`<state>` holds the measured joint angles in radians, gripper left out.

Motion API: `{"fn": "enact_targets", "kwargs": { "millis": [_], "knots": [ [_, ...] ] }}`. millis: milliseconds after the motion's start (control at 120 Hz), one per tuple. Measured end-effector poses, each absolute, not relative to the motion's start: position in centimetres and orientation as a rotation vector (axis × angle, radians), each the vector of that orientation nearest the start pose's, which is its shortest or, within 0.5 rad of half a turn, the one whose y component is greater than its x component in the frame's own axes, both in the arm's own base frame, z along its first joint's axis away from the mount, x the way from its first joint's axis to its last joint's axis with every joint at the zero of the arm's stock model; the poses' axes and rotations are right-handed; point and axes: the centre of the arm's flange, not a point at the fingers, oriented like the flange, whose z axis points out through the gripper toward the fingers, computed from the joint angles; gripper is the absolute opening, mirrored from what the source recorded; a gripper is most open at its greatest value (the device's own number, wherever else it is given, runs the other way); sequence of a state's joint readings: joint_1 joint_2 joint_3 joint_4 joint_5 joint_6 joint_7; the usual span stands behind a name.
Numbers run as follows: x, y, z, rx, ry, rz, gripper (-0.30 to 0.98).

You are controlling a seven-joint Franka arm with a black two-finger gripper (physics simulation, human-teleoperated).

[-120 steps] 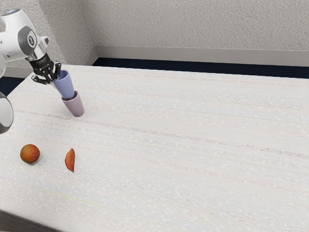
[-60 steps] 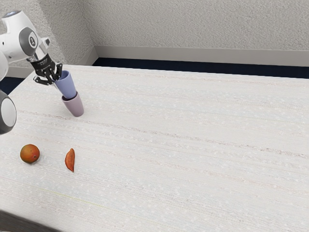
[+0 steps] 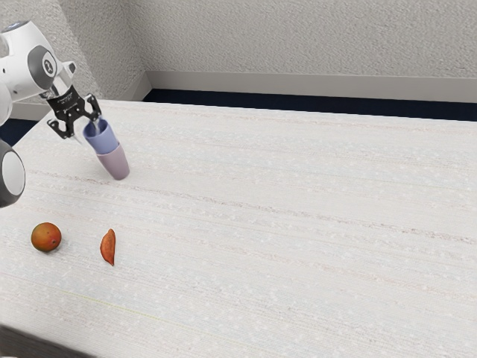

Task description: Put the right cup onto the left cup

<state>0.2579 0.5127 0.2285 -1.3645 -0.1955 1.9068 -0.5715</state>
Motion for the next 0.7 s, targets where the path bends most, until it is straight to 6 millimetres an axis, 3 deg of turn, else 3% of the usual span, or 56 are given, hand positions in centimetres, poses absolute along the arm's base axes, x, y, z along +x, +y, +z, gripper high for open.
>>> {"fn": "enact_targets", "kwargs": {
  "millis": [142, 333, 467, 525, 575, 642, 700],
  "knots": [
    [64.6, 28.7, 44.5, -2.765, -1.656, -0.084, 0.53],
    [64.5, 28.3, 45.8, -2.777, -1.638, -0.085, 0.61],
    [64.3, 26.6, 51.8, -2.862, -1.5, -0.147, 0.64],
    [63.6, 23.5, 56.3, -2.952, -1.333, -0.202, 0.65],
    [62.8, 18.9, 59.2, -3.022, -1.131, -0.217, 0.65],
    [61.4, 12.3, 61.3, -3.085, -0.853, -0.201, 0.66],
    [60.4, 7.3, 61.9, -3.103, -0.636, -0.178, 0.66]
  ]
}}
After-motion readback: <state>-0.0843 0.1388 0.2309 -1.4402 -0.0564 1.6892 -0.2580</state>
